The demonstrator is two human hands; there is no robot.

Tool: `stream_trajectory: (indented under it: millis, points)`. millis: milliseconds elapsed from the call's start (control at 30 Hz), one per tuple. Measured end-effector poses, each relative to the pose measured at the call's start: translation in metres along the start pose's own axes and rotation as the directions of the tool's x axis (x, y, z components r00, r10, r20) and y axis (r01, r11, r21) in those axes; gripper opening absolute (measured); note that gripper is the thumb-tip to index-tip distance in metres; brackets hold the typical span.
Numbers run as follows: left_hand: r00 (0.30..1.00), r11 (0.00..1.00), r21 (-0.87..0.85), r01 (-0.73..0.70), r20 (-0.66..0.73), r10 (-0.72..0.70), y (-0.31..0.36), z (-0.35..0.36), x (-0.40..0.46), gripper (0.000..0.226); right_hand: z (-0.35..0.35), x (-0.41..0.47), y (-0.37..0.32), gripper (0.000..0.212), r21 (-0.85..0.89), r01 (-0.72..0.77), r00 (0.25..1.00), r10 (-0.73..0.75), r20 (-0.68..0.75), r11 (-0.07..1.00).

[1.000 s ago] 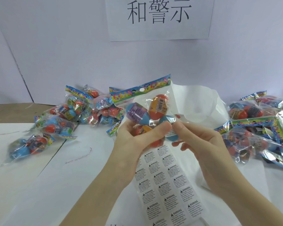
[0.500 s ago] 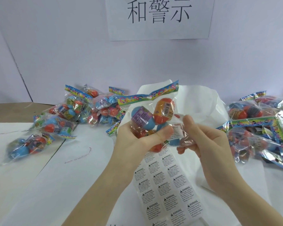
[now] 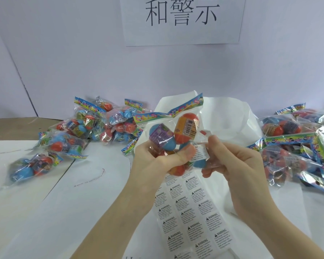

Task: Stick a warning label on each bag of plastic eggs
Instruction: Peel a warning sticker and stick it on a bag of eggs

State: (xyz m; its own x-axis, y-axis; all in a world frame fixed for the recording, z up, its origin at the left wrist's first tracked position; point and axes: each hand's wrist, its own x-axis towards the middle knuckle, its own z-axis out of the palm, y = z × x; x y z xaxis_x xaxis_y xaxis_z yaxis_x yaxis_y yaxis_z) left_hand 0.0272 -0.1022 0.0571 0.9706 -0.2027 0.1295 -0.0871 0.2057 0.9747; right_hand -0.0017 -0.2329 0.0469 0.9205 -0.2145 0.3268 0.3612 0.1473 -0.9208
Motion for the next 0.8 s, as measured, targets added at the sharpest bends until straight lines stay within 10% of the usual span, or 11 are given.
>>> stream_trajectory:
  millis: [800]
  points:
    - [0.999, 0.998, 0.061, -0.03, -0.011, 0.031, -0.0009, -0.0015, -0.0011, 0.013, 0.0019, -0.0038, -0.0036, 0.024, -0.013, -0.043, 0.999, 0.043, 0.012, 0.999]
